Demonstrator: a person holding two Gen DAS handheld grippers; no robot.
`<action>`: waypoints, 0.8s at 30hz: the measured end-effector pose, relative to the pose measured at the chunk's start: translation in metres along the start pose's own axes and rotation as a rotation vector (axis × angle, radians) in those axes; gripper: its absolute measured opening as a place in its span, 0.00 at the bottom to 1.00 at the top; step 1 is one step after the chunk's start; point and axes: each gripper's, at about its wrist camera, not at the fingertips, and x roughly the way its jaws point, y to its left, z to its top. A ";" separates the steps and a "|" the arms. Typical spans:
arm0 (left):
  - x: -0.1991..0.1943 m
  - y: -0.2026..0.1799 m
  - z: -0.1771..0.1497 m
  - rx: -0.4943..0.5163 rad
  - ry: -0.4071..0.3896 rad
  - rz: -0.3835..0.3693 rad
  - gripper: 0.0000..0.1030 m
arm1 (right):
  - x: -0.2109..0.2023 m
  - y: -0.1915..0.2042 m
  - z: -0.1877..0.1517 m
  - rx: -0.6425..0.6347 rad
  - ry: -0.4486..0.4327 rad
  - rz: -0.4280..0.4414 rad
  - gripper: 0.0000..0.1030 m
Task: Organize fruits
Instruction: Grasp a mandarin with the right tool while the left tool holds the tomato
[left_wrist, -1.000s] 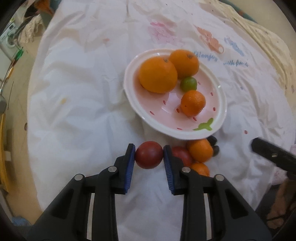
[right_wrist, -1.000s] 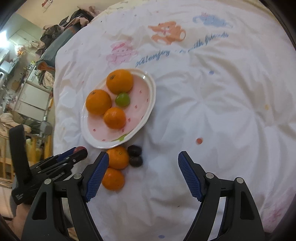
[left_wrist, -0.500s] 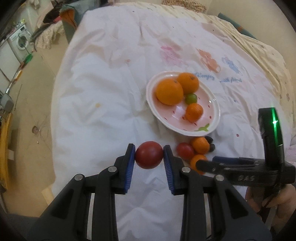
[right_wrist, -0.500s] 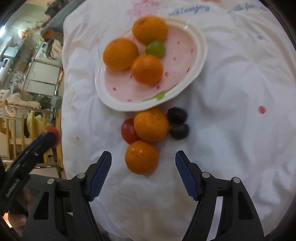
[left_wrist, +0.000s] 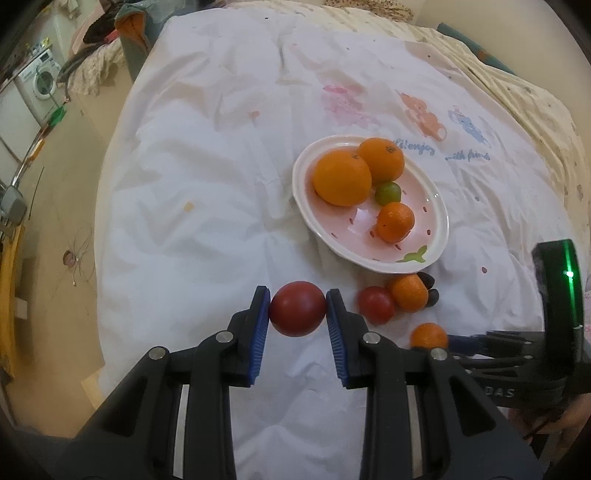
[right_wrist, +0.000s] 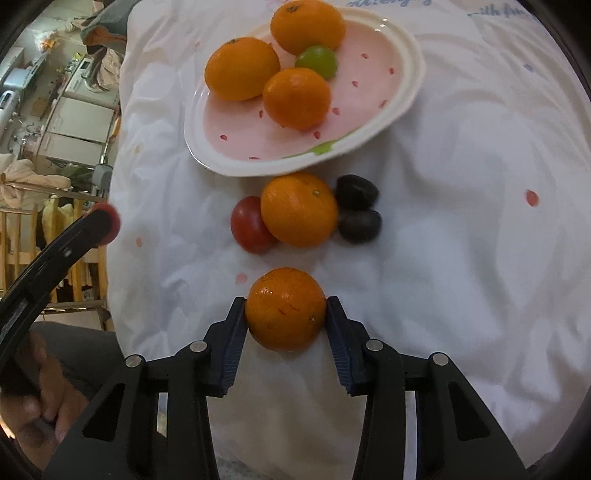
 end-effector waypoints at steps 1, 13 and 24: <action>0.000 0.000 -0.001 -0.001 -0.002 -0.002 0.26 | -0.003 -0.003 0.000 0.005 -0.004 0.005 0.43; 0.003 -0.005 0.014 0.002 -0.011 0.002 0.26 | -0.074 -0.040 0.005 0.135 -0.224 0.050 0.43; 0.015 -0.036 0.056 0.138 -0.046 0.004 0.26 | -0.095 -0.033 0.049 0.119 -0.354 0.109 0.43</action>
